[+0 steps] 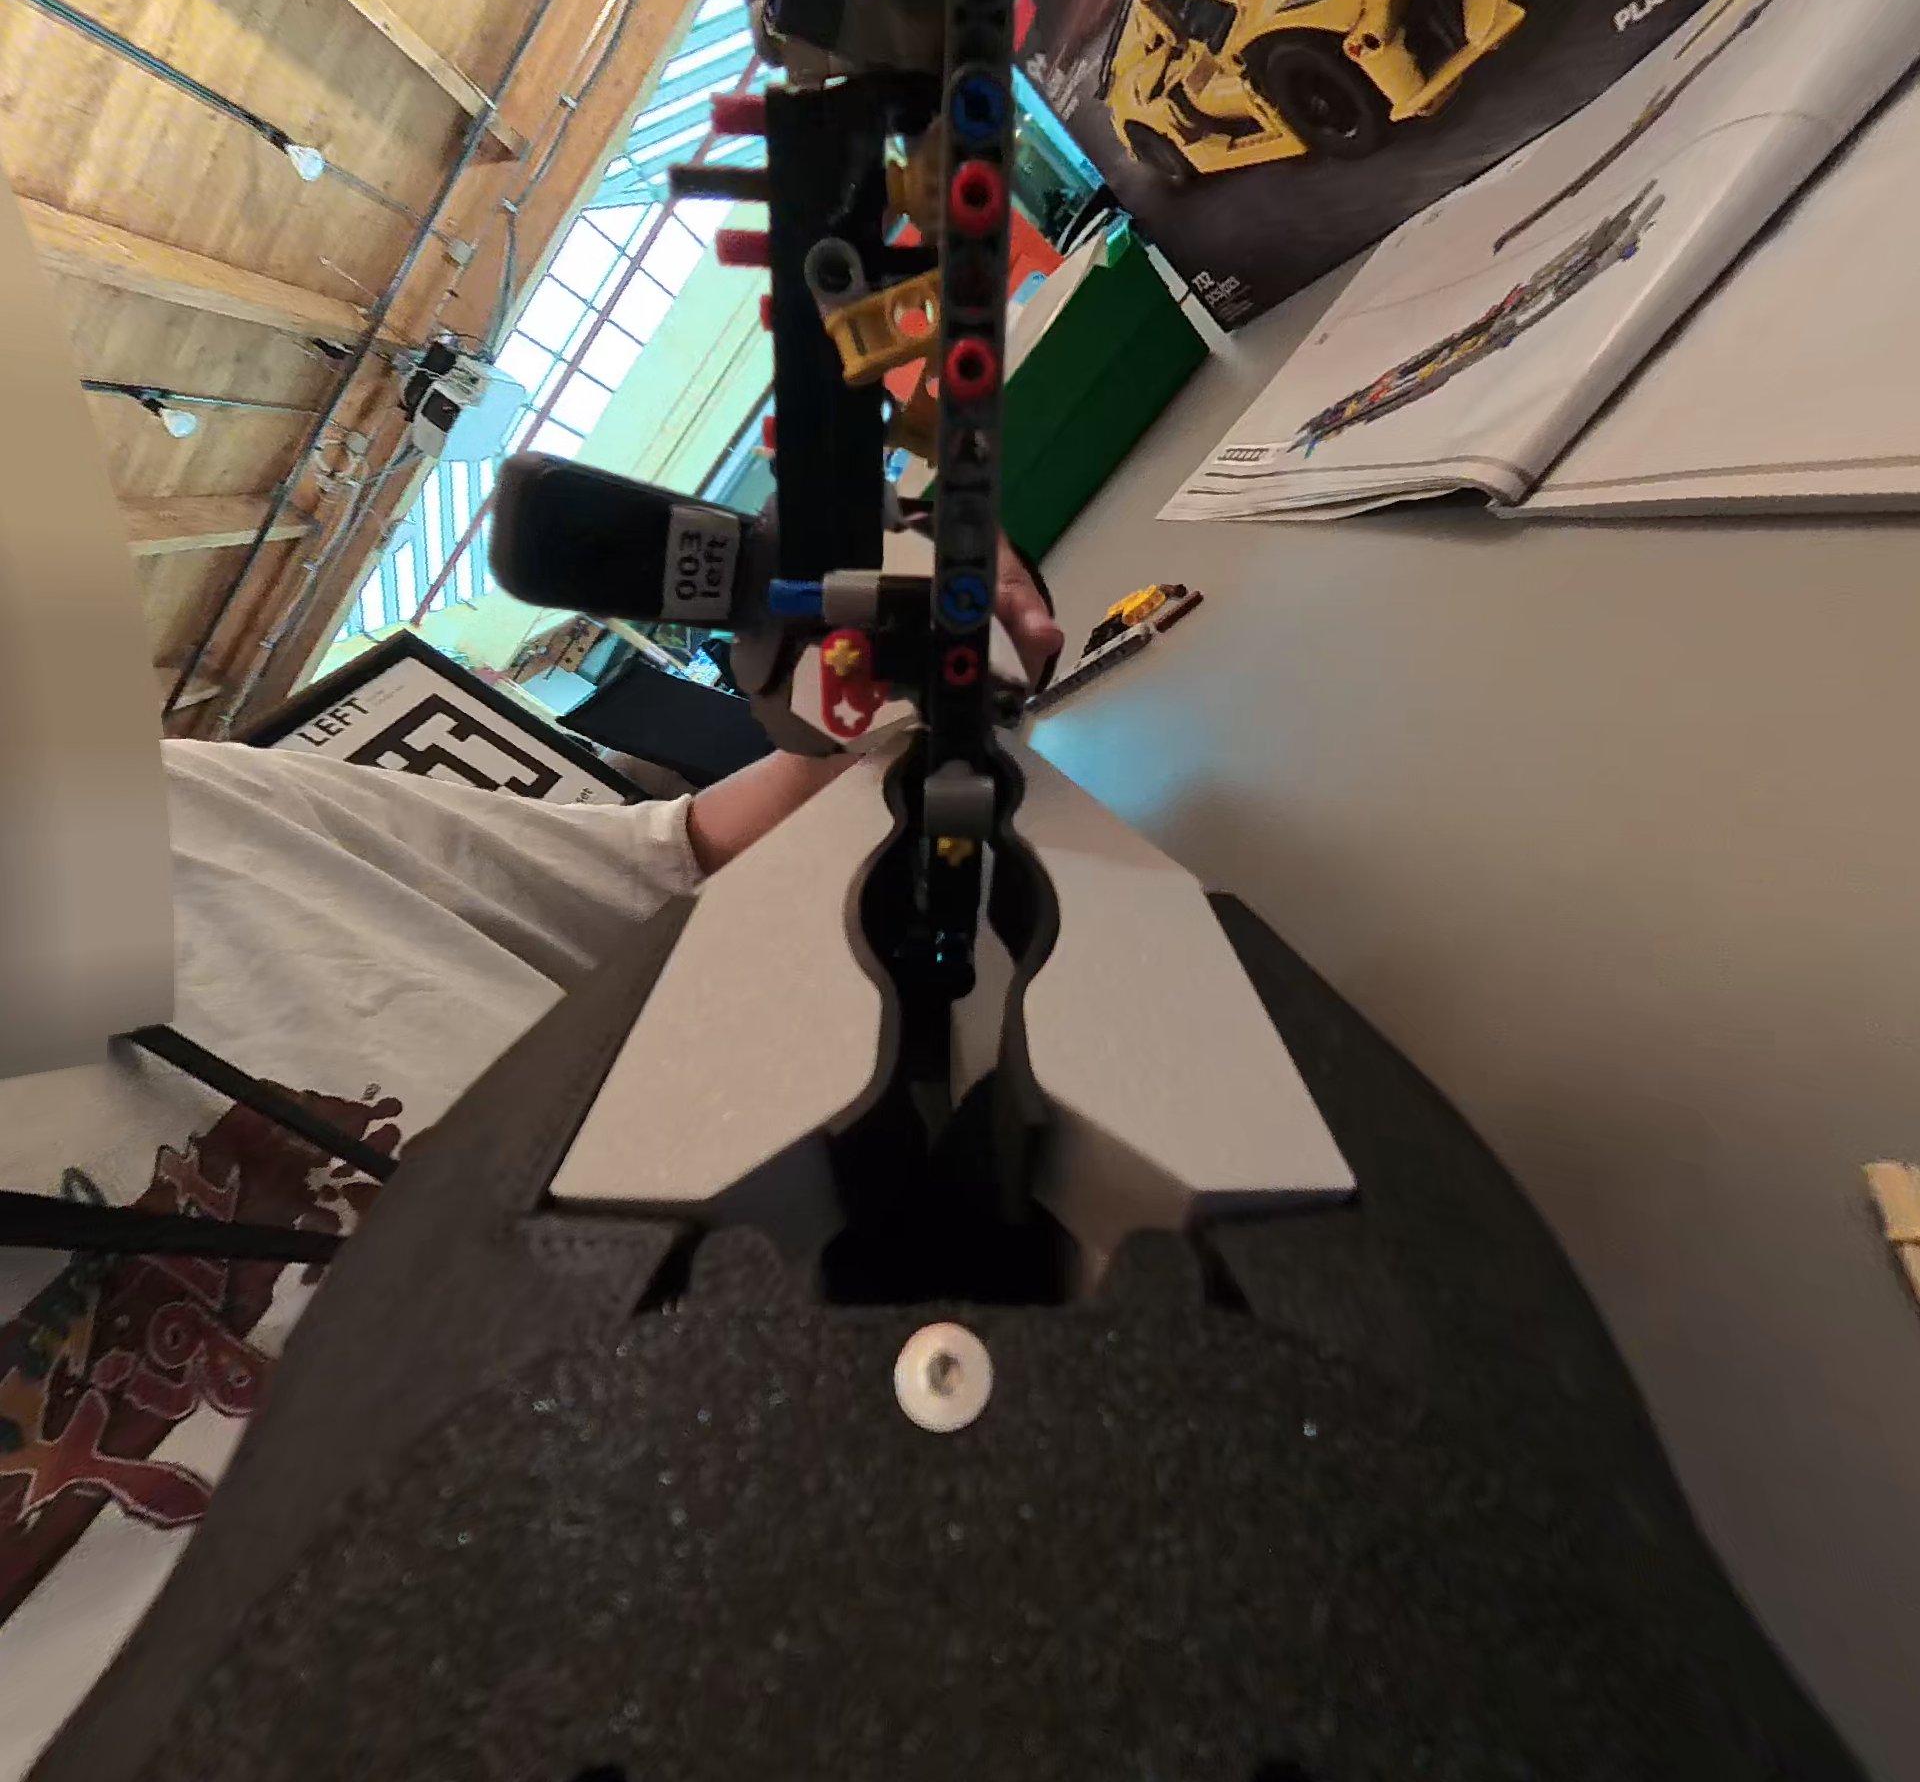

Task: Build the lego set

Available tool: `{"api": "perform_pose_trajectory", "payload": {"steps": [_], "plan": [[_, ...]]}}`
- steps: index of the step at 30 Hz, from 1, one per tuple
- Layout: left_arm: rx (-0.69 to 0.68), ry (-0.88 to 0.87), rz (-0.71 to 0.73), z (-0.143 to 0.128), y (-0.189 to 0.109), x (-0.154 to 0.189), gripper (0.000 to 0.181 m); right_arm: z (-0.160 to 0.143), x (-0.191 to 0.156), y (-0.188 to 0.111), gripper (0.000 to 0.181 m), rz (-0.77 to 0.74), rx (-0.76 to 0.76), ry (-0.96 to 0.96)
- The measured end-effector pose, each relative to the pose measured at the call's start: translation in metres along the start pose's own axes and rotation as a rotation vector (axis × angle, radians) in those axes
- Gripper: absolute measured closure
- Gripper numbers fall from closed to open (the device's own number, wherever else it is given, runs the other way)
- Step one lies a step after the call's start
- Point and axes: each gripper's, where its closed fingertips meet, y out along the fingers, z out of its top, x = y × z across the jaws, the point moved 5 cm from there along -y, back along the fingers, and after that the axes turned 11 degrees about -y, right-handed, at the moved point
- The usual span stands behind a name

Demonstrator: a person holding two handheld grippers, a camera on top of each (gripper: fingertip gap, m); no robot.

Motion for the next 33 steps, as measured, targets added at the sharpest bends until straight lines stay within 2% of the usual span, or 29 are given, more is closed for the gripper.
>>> {"api": "perform_pose_trajectory", "payload": {"steps": [17, 25, 29, 33], "plan": [[0.034, 0.034, -0.01, 0.007, 0.002, 0.009, 0.175, -0.005, 0.001, 0.005, 0.175, 0.0, -0.028, 0.022], [-0.045, 0.179, 0.09, 0.003, 0.008, 0.013, 0.175, -0.008, -0.002, 0.01, 0.175, 0.042, -0.035, 0.062], [-0.066, 0.169, 0.103, 0.005, 0.008, 0.011, 0.175, -0.006, -0.005, 0.01, 0.175, -0.014, -0.036, -0.029], [-0.161, 0.234, 0.143, -0.004, 0.011, 0.012, 0.175, -0.01, 0.0, 0.012, 0.175, -0.123, -0.097, -0.112]]}}
